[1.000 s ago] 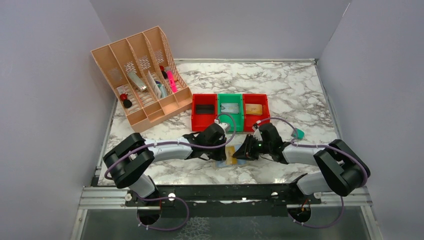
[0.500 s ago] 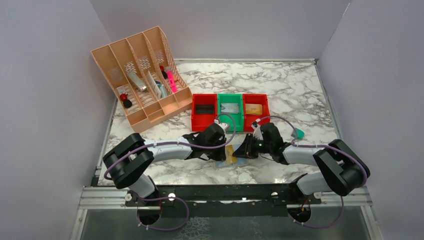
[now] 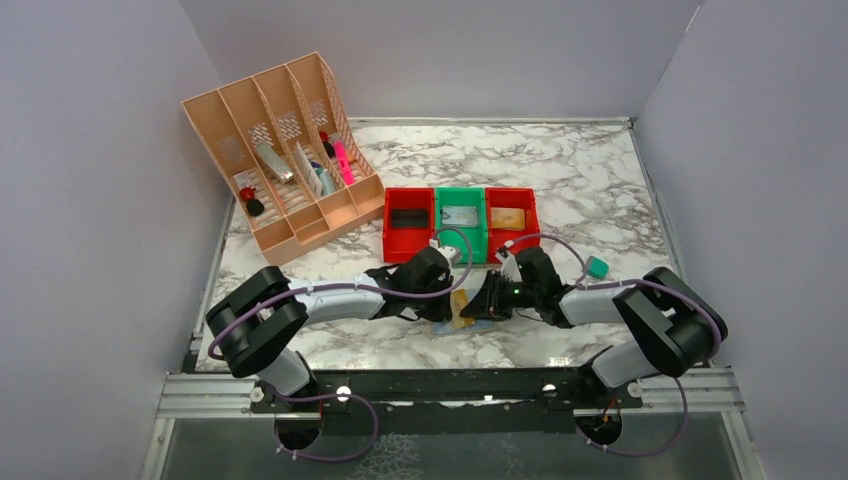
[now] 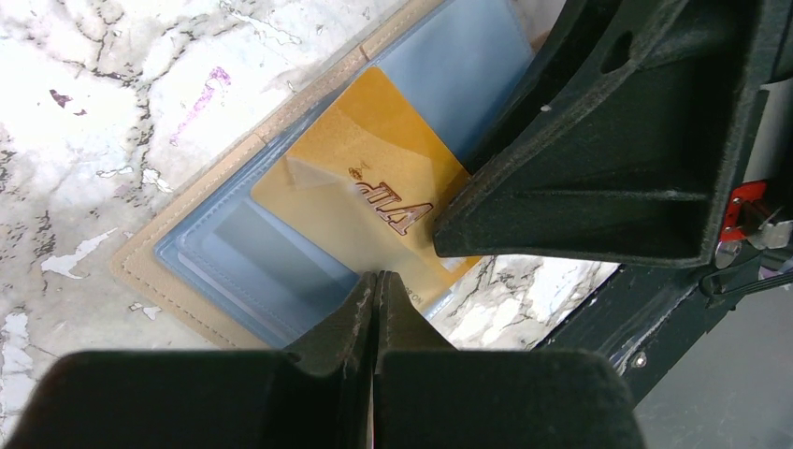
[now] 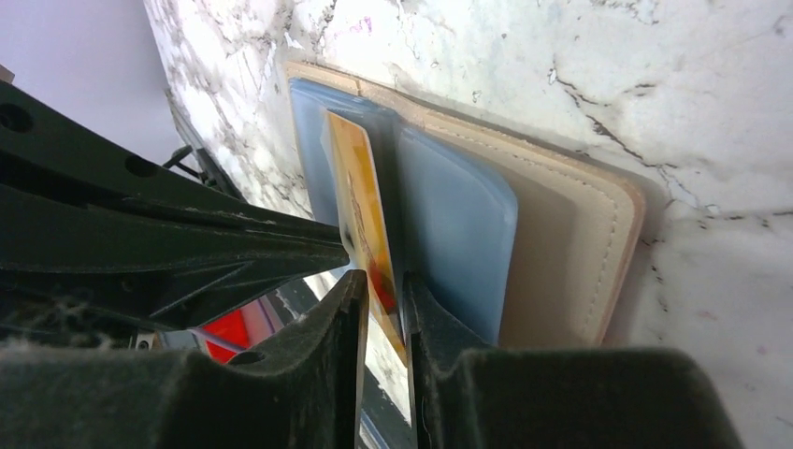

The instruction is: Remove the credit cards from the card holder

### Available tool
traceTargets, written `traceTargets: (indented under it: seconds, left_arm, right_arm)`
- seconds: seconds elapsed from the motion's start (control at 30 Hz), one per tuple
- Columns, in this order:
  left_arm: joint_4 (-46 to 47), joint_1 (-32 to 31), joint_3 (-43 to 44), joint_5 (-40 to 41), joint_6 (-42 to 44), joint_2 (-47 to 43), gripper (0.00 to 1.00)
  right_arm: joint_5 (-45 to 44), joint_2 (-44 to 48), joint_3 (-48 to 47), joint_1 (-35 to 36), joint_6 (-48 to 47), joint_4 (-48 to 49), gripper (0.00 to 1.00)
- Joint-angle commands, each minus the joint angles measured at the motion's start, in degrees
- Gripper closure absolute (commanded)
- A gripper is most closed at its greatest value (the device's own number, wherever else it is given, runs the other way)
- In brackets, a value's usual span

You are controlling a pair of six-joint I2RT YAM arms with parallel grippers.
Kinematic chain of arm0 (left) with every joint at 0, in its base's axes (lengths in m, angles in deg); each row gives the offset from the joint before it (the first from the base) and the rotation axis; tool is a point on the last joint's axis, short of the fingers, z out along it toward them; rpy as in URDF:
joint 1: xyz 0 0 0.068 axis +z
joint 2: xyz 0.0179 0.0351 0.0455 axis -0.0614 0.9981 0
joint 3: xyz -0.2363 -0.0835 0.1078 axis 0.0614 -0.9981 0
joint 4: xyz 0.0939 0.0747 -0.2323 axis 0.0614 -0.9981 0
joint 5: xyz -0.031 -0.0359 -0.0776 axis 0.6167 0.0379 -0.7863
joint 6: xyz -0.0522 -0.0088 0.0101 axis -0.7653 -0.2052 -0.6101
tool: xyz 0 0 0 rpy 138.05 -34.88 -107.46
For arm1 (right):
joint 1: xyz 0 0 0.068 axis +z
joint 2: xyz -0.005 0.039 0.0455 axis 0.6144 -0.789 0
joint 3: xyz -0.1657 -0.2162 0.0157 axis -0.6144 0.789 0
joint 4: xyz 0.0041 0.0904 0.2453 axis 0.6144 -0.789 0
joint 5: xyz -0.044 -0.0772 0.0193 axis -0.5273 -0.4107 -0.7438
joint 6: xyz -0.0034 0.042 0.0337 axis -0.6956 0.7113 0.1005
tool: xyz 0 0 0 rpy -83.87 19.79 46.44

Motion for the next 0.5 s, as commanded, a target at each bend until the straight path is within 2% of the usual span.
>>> traceTargets:
  seconds: [0.0, 0.13, 0.27, 0.33, 0.47]
  left_arm:
    - [-4.8, -0.5, -1.5, 2.6, 1.5, 0.6, 1.00]
    - [-5.0, -0.5, -1.1, 2.4, 1.7, 0.7, 1.00]
    - [-5.0, -0.5, -0.9, 2.3, 1.9, 0.6, 1.00]
    - [-5.2, -0.5, -1.0, 2.3, 1.9, 0.5, 1.00]
    - [-5.2, -0.5, -1.2, 2.5, 1.7, 0.0, 1.00]
  right_arm:
    - [-4.1, 3.1, -1.7, 0.3, -1.8, -5.1, 0.72]
    - [-5.2, 4.3, -1.9, 0.3, -1.3, -5.9, 0.66]
    - [-4.9, 4.1, -1.5, 0.3, 0.1, -3.7, 0.67]
    - [-5.0, 3.8, -1.5, 0.3, 0.6, -3.1, 0.72]
    - [-4.2, 3.7, -1.6, 0.3, 0.5, -2.4, 0.89]
